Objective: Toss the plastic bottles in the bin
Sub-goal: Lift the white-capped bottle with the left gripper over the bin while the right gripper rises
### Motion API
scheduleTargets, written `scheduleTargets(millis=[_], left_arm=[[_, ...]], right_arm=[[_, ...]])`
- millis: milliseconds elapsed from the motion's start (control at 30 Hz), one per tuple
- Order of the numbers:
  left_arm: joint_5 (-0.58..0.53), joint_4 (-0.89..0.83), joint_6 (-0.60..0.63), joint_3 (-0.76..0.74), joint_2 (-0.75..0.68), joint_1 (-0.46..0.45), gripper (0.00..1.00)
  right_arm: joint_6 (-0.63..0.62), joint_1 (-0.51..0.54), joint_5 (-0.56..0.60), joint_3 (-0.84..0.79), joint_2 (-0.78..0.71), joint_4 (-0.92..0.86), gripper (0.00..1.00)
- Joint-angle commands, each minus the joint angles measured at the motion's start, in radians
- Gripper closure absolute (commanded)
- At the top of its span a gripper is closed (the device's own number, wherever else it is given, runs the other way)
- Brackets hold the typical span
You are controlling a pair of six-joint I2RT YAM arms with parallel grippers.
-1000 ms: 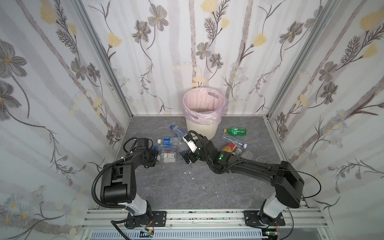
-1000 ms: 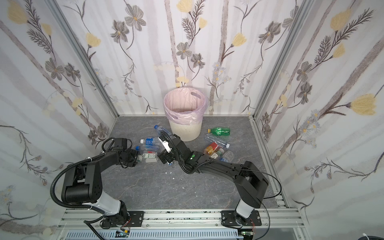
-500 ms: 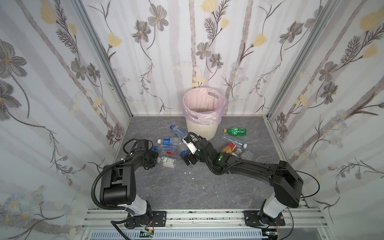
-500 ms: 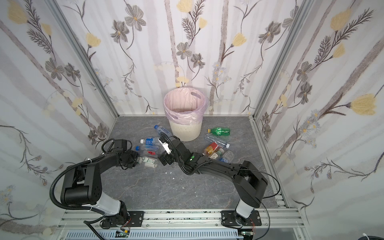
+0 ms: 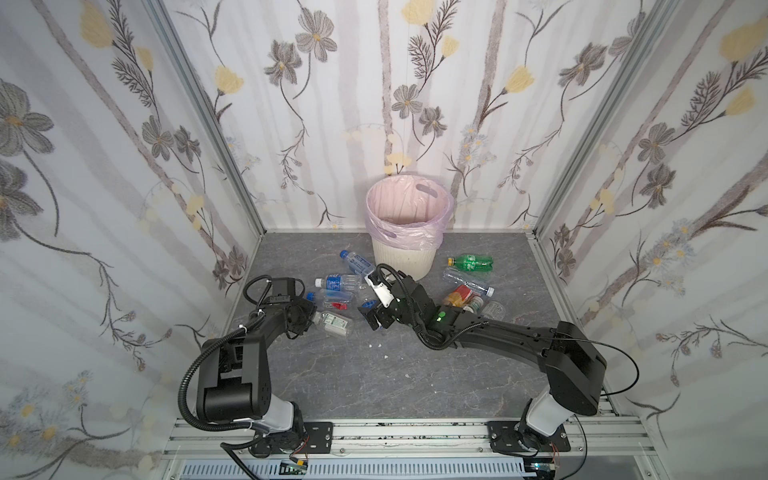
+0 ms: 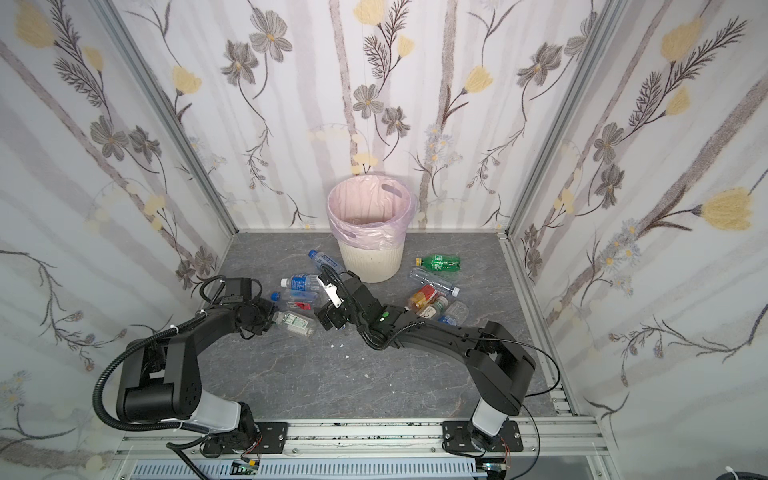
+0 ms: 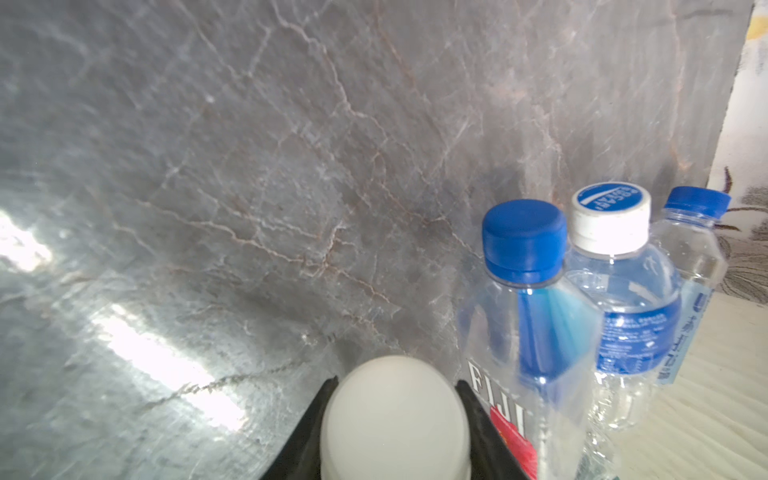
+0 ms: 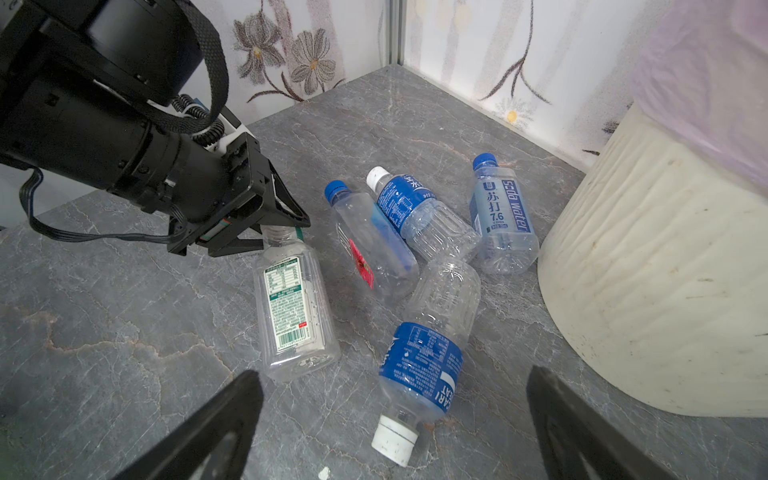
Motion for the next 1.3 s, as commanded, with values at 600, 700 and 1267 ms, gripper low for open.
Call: scheduleTargets(millis=[600, 700, 1267], left_arm=[[-0.068, 0.005, 0.272, 0.177, -0.254, -0.086, 0.66], [-0.127, 0.007, 0.357, 0.263, -0.28, -0.141, 0.66], [-0.418, 0.057, 0.641, 0.763, -0.157, -0.456, 0.69]], right_arm=[[0.015, -0.005, 0.022, -0.023, -0.059, 0.061, 0.0], [0.015, -0.013, 0.024, -0.022, -0.073, 0.062, 0.0], [0.013, -0.122, 0.006, -0.017, -0.224, 0.09, 0.0]])
